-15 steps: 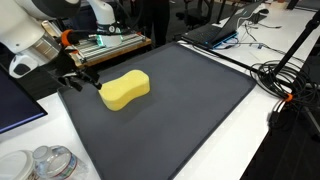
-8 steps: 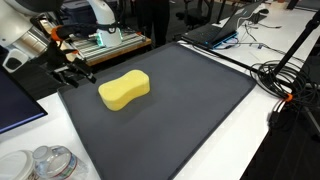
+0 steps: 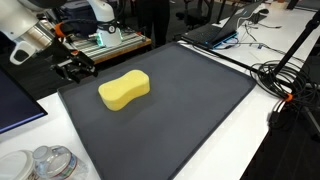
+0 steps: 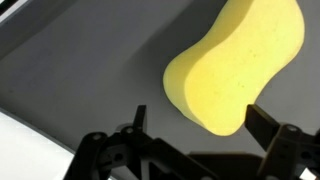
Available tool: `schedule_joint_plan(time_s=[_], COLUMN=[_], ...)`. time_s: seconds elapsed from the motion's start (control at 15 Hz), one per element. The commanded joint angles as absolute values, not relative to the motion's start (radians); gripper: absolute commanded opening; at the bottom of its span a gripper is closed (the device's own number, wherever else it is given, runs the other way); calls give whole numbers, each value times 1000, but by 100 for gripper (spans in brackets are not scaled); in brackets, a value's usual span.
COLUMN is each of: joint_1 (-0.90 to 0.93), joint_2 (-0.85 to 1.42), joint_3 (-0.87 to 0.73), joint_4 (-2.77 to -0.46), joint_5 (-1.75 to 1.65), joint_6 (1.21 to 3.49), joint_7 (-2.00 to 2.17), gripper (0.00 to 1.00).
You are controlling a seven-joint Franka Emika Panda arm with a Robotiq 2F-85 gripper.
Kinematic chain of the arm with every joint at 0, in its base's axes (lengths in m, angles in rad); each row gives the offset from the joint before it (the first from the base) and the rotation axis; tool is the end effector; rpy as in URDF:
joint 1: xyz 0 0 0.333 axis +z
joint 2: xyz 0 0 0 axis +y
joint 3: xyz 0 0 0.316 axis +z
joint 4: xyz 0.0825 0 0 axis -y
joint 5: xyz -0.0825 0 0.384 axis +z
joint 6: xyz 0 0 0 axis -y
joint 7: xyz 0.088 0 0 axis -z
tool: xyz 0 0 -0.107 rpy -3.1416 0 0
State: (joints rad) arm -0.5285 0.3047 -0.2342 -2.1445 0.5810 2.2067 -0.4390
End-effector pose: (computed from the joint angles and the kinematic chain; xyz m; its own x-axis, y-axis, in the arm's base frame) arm 0.4079 -0.3644 0.2485 0.7593 -0.6394 -0.1209 -0.6301 -0.6759 -0.3822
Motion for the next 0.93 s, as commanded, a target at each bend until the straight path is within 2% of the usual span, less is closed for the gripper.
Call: schedule_joint_plan(time_s=[0.0,0.87], joint_1=[-465,-287], joint_2=[176,-99], joint_3=[-253,-232], joint_4=[-2290,-2456], joint_5=[540,302], joint_6=[2278,2241], joint_7=[-393,2], gripper=[100,100])
